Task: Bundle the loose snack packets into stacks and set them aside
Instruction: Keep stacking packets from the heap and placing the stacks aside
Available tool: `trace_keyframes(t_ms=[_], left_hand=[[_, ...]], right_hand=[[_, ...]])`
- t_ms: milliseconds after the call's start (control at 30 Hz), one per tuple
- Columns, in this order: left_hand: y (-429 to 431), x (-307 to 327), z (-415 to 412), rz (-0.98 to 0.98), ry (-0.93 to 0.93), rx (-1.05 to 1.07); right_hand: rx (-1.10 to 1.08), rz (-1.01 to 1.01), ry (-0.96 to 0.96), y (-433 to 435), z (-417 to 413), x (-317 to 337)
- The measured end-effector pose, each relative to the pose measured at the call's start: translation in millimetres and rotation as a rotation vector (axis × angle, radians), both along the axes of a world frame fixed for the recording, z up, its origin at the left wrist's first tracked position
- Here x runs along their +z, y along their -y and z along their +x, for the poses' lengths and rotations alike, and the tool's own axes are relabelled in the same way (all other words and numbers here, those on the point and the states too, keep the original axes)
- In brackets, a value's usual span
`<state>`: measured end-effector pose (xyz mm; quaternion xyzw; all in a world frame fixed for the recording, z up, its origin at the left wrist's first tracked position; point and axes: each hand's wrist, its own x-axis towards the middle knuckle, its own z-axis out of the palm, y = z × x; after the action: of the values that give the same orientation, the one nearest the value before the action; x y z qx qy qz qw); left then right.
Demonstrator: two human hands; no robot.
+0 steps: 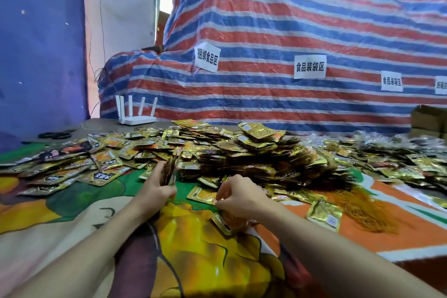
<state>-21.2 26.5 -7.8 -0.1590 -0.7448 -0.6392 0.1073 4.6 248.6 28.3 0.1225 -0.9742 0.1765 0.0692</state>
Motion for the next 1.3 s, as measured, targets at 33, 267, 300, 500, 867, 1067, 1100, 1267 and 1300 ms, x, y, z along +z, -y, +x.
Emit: trace_keyframes(t_ms=[33, 267, 300, 500, 867, 1067, 1100, 1267, 1300], left_hand=[[0.8, -1.4, -2.5, -0.01, 0.001, 0.004], [-3.5, 3.2, 0.4, 0.048, 0.018, 0.002], [-4.1, 4.2, 1.6, 0.061, 0.026, 0.014], [-4.4, 9.4, 6.3, 0.249, 0.109, 0.042], [-1.1, 18.7, 8.2, 0.479, 0.384, -0.099], [11.3, 18.7, -0.6, 0.75, 0.444, -0.358], [11.9, 18.5, -1.1, 0.764, 0.452, -0.381], [11.7, 18.3, 2.5, 0.754, 0.471, -0.52], [11.5, 18.7, 3.5, 0.749, 0.465, -0.554]], right_hand=[[-0.022, 0.041, -0.007, 2.0, -0.5, -1.2], [-0.05, 0.29, 0.006, 13.8, -4.0, 2.7], [-0.038, 0.32, 0.013, 15.1, -3.8, 4.1], [0.024, -0.267, 0.005, 29.2, -11.2, 8.1], [0.087, -0.861, 0.019, 69.8, -47.9, -20.7], [0.405, -1.189, 0.514, 53.3, -46.1, -7.3], [0.472, -1.191, 0.537, 51.3, -44.3, -4.7], [0.649, -1.573, 0.601, 46.5, -34.4, 6.7], [0.671, -1.619, 0.611, 46.2, -34.1, 7.5]])
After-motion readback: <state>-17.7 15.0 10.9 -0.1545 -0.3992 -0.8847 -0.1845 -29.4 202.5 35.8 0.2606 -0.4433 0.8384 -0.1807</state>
